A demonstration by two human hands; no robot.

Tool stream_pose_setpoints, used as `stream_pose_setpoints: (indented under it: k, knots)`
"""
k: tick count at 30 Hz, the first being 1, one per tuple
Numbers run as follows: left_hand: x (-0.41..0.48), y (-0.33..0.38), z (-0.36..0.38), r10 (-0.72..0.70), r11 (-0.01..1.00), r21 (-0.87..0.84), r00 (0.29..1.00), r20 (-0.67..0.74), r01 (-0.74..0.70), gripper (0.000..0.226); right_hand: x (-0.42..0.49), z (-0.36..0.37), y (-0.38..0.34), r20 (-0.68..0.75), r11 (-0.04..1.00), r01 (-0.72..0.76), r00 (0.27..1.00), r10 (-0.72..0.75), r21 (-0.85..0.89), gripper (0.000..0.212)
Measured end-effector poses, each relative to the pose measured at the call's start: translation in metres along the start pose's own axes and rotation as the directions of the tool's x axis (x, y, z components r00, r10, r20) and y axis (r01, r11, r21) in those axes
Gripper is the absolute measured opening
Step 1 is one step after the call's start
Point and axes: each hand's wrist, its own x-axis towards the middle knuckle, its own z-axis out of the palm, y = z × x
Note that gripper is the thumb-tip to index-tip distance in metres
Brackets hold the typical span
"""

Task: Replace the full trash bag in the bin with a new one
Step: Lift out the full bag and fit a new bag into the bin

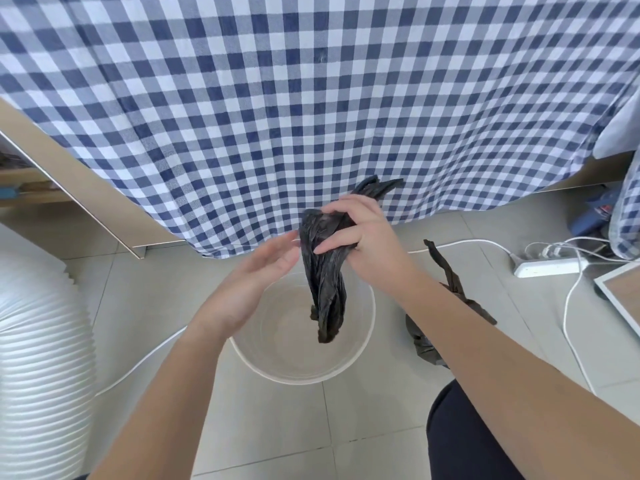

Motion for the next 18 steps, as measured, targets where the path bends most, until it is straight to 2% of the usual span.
stream_pose_setpoints:
  k: [2,4,7,9,11,12,13,14,15,16,18]
  knots:
    - [0.003,-0.001,0.008,0.006,1.000,0.029,0.999,-0.032,-0.005,0.048,0.000,0.004,-0.005,0.031,0.999,0.041,0.999,-0.042,0.017,0.030]
    - [0.005,-0.009,0.015,0.044,0.997,0.071,0.993,-0.107,-0.036,0.026,0.002,0.007,-0.006,0.068,0.999,0.036,0.997,-0.036,0.003,0.036]
    - [0.008,-0.021,0.014,0.047,0.998,0.065,0.942,-0.334,-0.026,0.003,0.002,0.005,-0.003,0.077,0.997,-0.011,0.997,0.017,-0.075,0.046]
    - [0.008,-0.024,0.012,0.036,0.999,0.033,0.912,-0.409,-0.025,0.014,0.001,0.002,-0.002,0.017,0.989,-0.126,0.992,0.127,-0.077,0.048]
    - [0.007,-0.026,0.010,0.040,0.999,0.022,0.902,-0.430,-0.033,0.015,0.002,-0.002,-0.007,-0.043,0.939,-0.335,0.940,0.339,0.074,0.039]
    - [0.006,-0.026,0.011,0.047,0.999,0.019,0.902,-0.429,-0.043,0.015,0.004,-0.003,-0.012,-0.022,0.866,-0.458,0.882,0.471,0.199,0.030]
    - [0.005,-0.026,0.012,0.064,0.998,0.036,0.905,-0.420,-0.054,0.019,0.006,-0.004,-0.017,0.056,0.766,-0.561,0.816,0.575,0.314,0.032]
    - [0.004,-0.026,0.014,0.090,0.995,0.081,0.908,-0.410,-0.062,0.024,0.008,-0.005,-0.020,0.158,0.663,-0.643,0.753,0.639,0.384,0.045]
    - [0.004,-0.026,0.016,0.121,0.986,0.153,0.910,-0.396,-0.064,0.029,0.008,-0.004,-0.022,0.249,0.602,-0.688,0.717,0.651,0.406,0.052]
    - [0.003,-0.025,0.019,0.143,0.972,0.227,0.917,-0.372,-0.059,0.029,0.007,-0.002,-0.023,0.298,0.604,-0.686,0.724,0.622,0.407,0.046]
    - [0.002,-0.024,0.025,0.143,0.948,0.317,0.937,-0.319,-0.036,0.023,0.006,0.003,-0.023,0.262,0.731,-0.585,0.811,0.523,0.352,0.021]
